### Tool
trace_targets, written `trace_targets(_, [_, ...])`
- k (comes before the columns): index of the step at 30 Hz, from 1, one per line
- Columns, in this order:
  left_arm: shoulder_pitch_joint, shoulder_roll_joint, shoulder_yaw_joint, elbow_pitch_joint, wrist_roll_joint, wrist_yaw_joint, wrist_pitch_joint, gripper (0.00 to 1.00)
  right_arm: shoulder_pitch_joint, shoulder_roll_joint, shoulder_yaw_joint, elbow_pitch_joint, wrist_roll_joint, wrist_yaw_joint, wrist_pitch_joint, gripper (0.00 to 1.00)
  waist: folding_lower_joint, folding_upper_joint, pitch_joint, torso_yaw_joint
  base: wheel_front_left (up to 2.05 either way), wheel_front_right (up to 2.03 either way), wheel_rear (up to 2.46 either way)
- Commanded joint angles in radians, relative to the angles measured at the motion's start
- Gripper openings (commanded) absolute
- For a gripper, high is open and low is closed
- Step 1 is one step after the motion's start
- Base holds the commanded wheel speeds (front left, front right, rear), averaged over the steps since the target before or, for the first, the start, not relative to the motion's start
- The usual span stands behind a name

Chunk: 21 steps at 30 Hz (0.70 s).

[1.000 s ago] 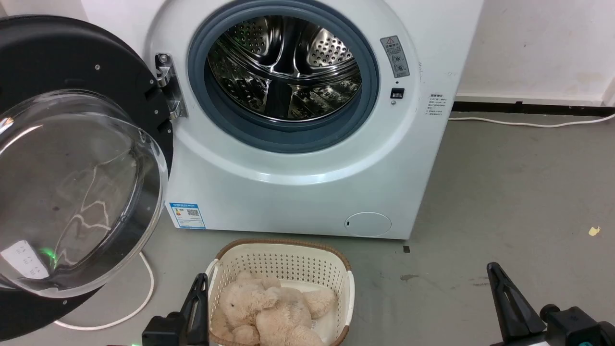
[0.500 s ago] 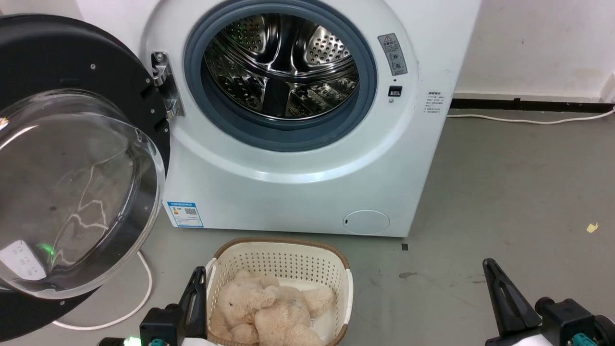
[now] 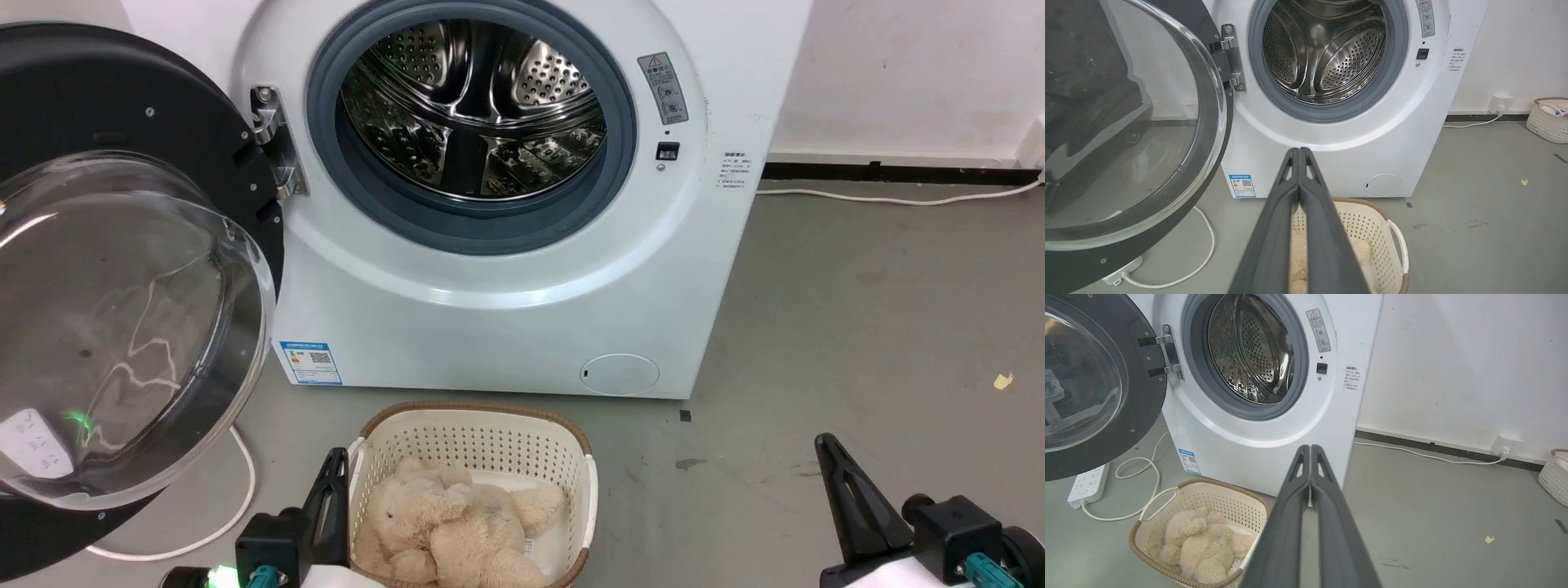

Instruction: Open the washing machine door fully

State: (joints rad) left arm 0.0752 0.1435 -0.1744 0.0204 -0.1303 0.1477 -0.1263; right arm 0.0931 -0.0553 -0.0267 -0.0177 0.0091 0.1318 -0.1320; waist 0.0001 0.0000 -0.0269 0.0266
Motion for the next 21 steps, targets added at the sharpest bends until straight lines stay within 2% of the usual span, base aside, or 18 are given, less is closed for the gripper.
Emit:
trace_targets(1, [-0.022, -0.004, 0.01, -0.005, 0.013, -0.007, 0.005, 0.0, -0.016, 0.003, 0.001, 0.001, -0.004, -0.001, 0.006, 0.0, -0.0001, 0.0, 0.001, 0.0, 0.0, 0.0, 0.0])
trace_targets(21, [-0.039, -0.033, 0.064, -0.01, 0.051, -0.053, 0.045, 0.0, -0.041, 0.003, 0.01, 0.007, -0.006, -0.001, 0.047, 0.0, -0.0001, 0.0, 0.009, -0.009, 0.0, 0.0, 0.0])
